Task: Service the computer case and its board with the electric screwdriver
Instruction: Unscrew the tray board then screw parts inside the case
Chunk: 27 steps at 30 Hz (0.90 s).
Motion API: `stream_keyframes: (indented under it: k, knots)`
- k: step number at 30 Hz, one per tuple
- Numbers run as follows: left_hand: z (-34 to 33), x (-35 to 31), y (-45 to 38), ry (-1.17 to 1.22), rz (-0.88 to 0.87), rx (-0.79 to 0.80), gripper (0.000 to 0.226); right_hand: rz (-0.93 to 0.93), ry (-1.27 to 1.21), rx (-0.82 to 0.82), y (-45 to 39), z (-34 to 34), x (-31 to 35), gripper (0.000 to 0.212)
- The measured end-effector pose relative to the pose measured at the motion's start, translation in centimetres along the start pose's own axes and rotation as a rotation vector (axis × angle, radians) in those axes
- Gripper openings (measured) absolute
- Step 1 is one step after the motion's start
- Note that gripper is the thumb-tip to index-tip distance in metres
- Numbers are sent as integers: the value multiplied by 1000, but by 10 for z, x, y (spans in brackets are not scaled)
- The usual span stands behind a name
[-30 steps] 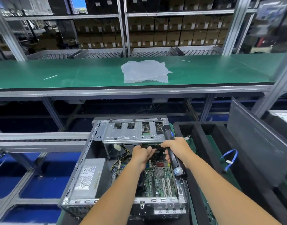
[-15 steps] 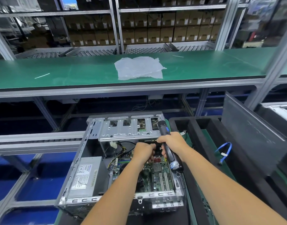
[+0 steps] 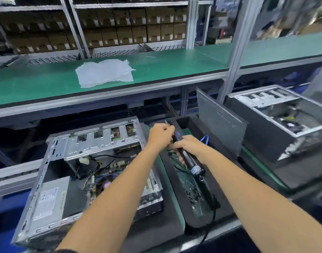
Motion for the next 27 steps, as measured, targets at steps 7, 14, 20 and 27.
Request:
stream_keyframes:
  k: [7, 14, 20, 27]
  knots:
    - [-124, 26, -36, -322, 185, 330, 28, -122, 49, -41, 2, 87, -72, 11]
    - [-185, 88, -42, -638, 338, 429, 16, -217, 165, 61, -32, 106, -136, 23]
    - [-208, 147, -24, -752, 430, 495, 18, -229, 222, 189, -46, 92, -172, 21]
    - [-247, 184, -19, -823, 478, 601, 34, -219, 64, 256, -62, 93, -177, 10]
Point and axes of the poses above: each hand's wrist, its own y-axis away from the middle knuckle, its own z-axis out of the back of the hand, x = y × z, the point moved 10 cm from there along -y, towards the middle knuckle, and after that the axes turned 10 degrees about x, right-handed, at the moved point
